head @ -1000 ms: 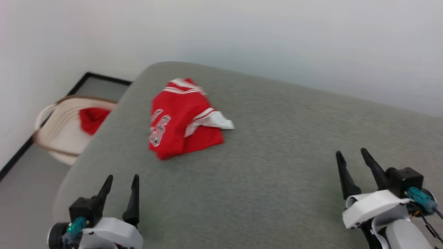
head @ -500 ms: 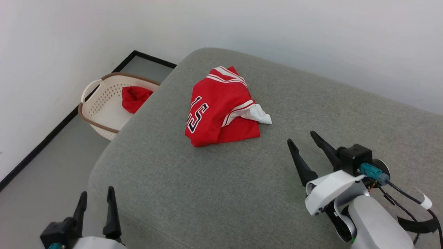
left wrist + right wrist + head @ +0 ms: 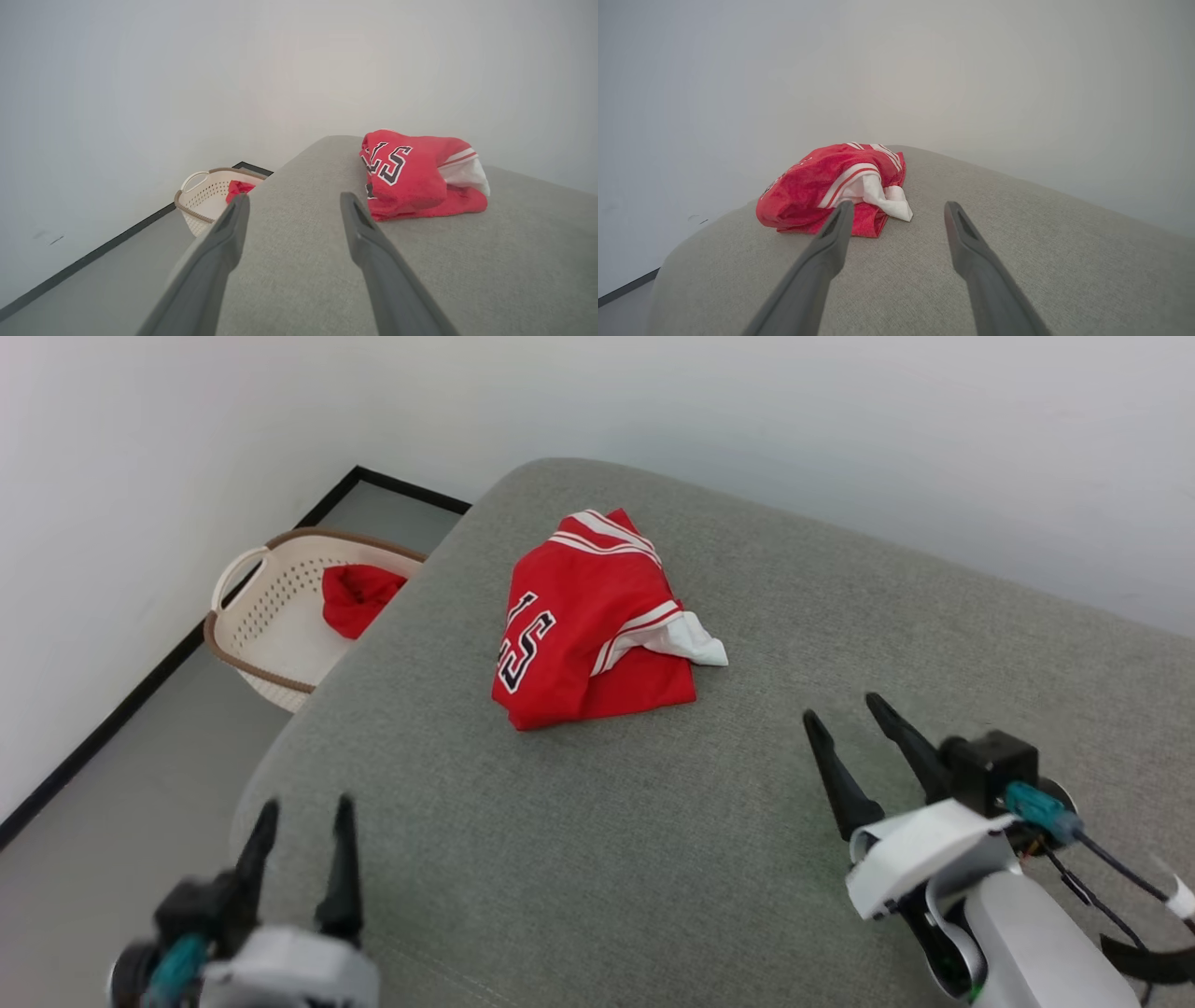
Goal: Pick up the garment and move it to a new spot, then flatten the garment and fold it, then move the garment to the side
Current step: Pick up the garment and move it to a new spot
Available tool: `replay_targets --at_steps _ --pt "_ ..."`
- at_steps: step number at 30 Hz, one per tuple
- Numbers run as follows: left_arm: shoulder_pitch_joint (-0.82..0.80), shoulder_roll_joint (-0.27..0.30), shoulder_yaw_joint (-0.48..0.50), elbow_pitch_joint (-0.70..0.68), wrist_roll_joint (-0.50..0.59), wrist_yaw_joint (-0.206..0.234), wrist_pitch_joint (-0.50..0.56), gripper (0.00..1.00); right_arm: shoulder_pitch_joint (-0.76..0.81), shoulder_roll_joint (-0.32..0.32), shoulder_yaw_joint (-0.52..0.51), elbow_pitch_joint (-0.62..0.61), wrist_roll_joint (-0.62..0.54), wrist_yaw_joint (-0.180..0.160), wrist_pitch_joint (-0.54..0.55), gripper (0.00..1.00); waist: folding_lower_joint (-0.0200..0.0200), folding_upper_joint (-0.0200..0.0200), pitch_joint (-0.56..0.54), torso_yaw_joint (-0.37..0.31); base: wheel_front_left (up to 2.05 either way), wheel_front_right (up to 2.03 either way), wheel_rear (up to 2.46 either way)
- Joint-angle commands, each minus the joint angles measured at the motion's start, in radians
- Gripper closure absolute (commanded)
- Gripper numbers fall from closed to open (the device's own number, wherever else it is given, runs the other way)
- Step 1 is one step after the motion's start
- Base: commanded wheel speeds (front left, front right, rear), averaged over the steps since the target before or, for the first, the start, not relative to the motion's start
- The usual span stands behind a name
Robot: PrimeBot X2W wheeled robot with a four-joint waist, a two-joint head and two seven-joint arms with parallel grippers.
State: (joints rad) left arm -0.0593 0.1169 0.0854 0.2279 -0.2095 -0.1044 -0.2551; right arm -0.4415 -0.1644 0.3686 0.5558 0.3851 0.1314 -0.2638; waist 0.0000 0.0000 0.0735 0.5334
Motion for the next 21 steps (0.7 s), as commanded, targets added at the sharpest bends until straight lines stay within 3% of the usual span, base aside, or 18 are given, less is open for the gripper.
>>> replay_targets --at_steps 1,4,10,17,21 --pt "-0.035 0.012 -0.015 0.006 0.009 -0.008 0.008 0.00 0.020 -0.005 -0.013 -0.010 -0.017 -0.001 -0.001 0.00 0.0000 0.0000 0.003 -0.005 0.00 0.00 0.00" --pt "-0.136 0.055 -0.068 0.036 0.010 -0.019 0.032 0.00 0.049 -0.005 -0.041 -0.044 -0.081 -0.001 -0.001 0.00 0.0000 0.0000 0.023 -0.030 0.00 0.00 0.00" --pt "-0.388 0.161 -0.123 0.112 -0.048 -0.027 0.070 0.00 0.007 0.014 -0.016 -0.107 -0.179 -0.001 -0.001 0.00 0.0000 0.0000 0.147 -0.186 0.00 0.00 0.00" --pt "-0.668 0.300 -0.275 0.271 -0.211 -0.027 0.174 0.00 -0.049 0.034 0.017 -0.152 -0.208 -0.001 0.000 0.00 0.0000 0.0000 0.277 -0.338 0.00 0.00 0.00" --pt "-0.775 0.369 -0.398 0.355 -0.351 -0.027 0.308 0.00 -0.062 0.043 0.017 -0.167 -0.209 -0.001 -0.001 0.00 0.0000 0.0000 0.308 -0.394 0.00 0.00 0.00"
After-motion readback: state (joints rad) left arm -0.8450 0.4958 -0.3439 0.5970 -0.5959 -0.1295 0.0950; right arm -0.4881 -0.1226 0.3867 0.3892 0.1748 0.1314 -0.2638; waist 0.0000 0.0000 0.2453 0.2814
